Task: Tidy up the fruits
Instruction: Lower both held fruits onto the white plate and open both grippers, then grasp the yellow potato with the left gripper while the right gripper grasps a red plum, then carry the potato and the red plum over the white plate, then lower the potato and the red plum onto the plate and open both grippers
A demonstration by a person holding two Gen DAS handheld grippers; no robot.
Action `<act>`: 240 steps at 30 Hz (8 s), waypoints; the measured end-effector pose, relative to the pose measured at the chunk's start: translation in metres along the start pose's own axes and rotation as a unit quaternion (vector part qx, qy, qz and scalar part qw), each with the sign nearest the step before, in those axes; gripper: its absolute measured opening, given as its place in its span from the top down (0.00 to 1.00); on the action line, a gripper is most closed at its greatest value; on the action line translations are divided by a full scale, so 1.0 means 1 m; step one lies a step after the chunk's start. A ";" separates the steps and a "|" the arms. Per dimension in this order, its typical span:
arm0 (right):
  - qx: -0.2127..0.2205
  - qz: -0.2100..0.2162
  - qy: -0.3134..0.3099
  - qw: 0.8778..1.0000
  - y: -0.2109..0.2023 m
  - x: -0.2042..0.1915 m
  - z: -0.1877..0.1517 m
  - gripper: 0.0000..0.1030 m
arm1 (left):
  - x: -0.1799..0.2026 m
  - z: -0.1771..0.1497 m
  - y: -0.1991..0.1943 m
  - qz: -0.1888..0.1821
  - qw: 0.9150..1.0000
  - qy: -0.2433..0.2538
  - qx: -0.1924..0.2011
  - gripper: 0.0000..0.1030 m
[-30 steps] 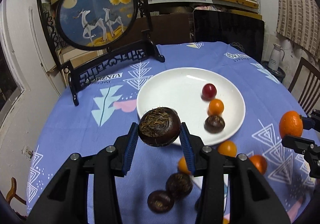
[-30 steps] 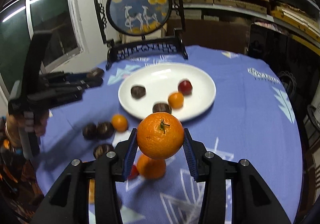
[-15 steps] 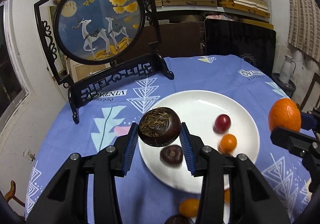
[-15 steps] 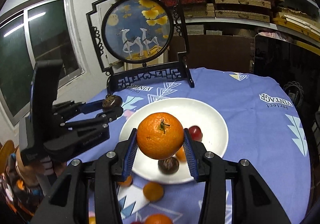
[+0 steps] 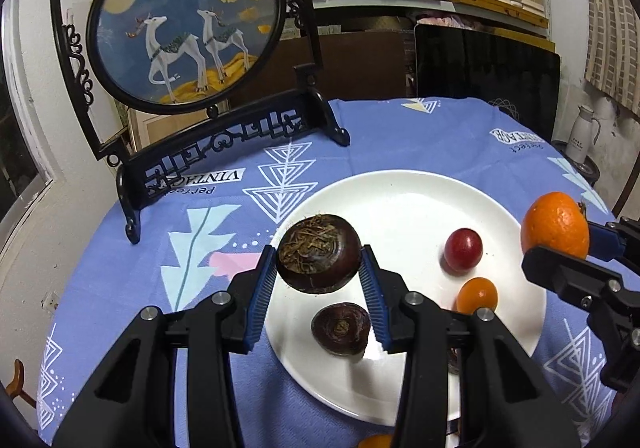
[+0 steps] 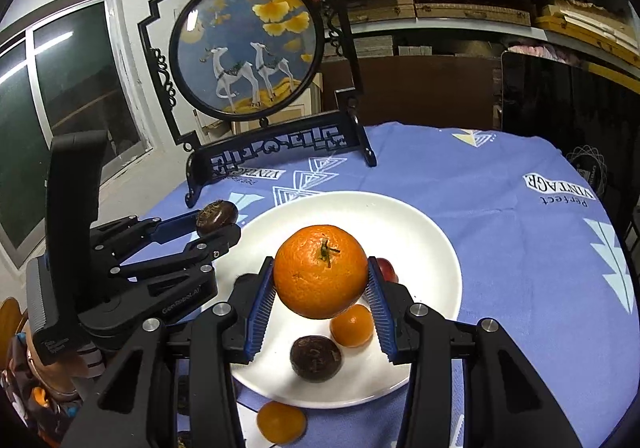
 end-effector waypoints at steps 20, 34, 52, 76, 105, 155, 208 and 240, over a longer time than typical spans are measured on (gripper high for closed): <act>-0.010 -0.020 -0.022 1.000 0.013 -0.003 -0.010 0.56 | 0.006 -0.007 0.008 0.002 1.000 0.016 -0.004 0.60; -0.014 -0.041 -0.052 0.998 0.023 -0.008 -0.019 0.56 | 0.002 -0.015 0.018 0.012 1.000 0.017 -0.020 0.60; 0.016 -0.081 -0.064 0.995 0.016 0.001 -0.014 0.42 | 0.000 -0.019 0.022 0.023 0.999 0.015 -0.020 0.43; -0.104 0.071 -0.186 0.974 -0.134 -0.073 -0.132 0.29 | -0.038 -0.073 -0.104 -0.054 0.998 0.036 -0.021 0.18; -0.144 0.056 -0.201 0.967 -0.151 -0.059 -0.183 0.66 | 0.079 -0.186 -0.162 -0.232 0.956 0.033 -0.175 0.60; 0.015 0.046 -0.058 0.997 -0.070 -0.036 -0.014 0.66 | -0.003 -0.001 -0.053 -0.034 0.999 -0.006 0.002 0.62; 0.026 0.007 0.029 0.999 0.022 -0.004 -0.009 0.65 | 0.007 -0.022 0.021 -0.020 0.999 -0.018 -0.047 0.61; 0.206 -0.036 0.016 0.978 -0.050 0.012 0.023 0.04 | -0.002 -0.012 0.006 0.016 1.000 0.004 0.003 0.15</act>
Point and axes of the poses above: each gripper's, at about its wrist camera, not at the fingertips, and y roughly the way its jaws point, x to its right, z to its top, the point moved 7 cm from there along y, roughly the way its jaws point, and after that the axes turned 8 degrees about x, right-handed, at the moved point
